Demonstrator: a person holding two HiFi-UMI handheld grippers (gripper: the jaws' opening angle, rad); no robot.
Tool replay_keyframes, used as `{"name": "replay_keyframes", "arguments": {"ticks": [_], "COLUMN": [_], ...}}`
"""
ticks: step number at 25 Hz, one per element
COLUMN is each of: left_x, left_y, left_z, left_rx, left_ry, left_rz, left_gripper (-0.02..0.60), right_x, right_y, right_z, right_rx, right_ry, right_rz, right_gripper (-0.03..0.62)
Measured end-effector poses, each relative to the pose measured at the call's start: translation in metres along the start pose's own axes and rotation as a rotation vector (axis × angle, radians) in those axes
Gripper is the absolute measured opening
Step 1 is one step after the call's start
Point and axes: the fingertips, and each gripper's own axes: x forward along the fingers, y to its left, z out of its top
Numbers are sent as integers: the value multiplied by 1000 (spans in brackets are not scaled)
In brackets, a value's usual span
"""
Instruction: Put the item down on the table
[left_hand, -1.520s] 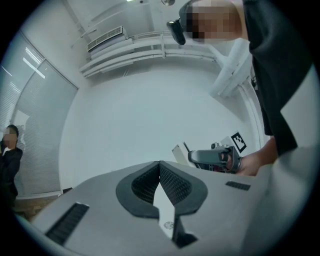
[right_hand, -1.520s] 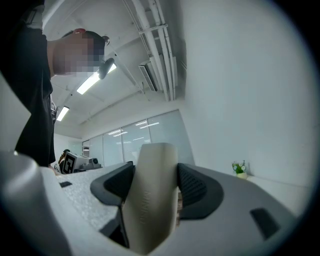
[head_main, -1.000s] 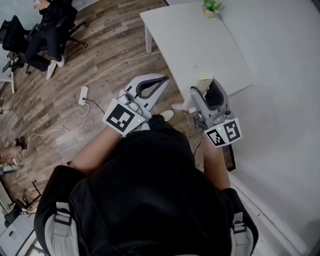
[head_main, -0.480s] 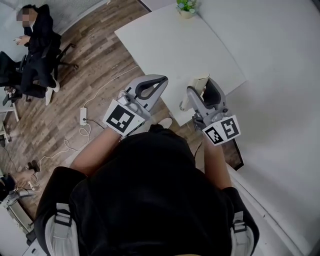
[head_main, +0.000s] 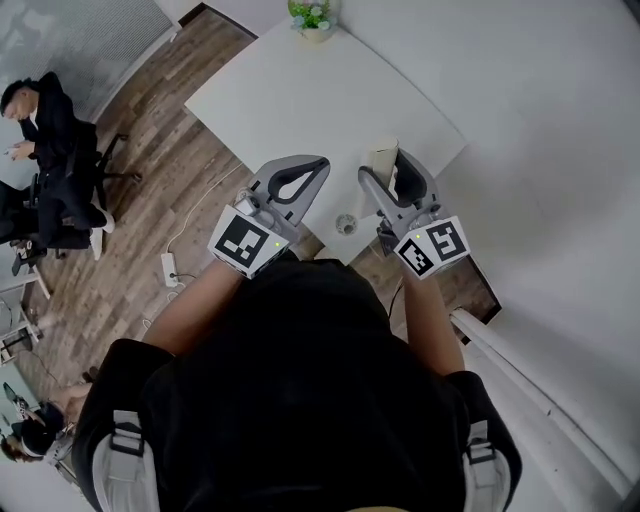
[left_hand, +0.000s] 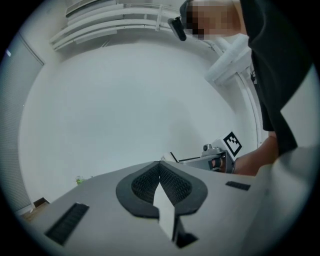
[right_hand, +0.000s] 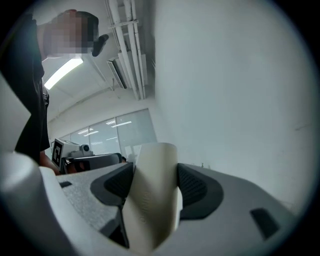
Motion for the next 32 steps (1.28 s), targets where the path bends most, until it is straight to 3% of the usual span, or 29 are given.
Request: {"name": "replay_keyframes", "arguments": {"ticks": [9, 15, 19, 26, 32], "left_x": [56, 99, 128, 168, 193], "left_y": [25, 39, 45, 39, 30], "left_z": [-18, -35, -51, -91, -113], "left_rx": [-20, -37, -66, -46, -73], "left_ry": [16, 7, 21, 56, 67], "left_rz": [-135, -331, -424, -529, -572], "left_gripper": [-6, -6, -6, -6, -6], "right_x": [5, 14, 11, 2, -3], "right_y": [-57, -111, -140, -190, -219], "right_z": [-20, -57, -79, -120, -163], "right_rx": [34, 72, 109, 157, 191], "right_ry": [58, 148, 185, 272, 352], "right_rz": [-160, -353, -446, -579, -633], "right_gripper": [282, 282, 282, 281, 281]}}
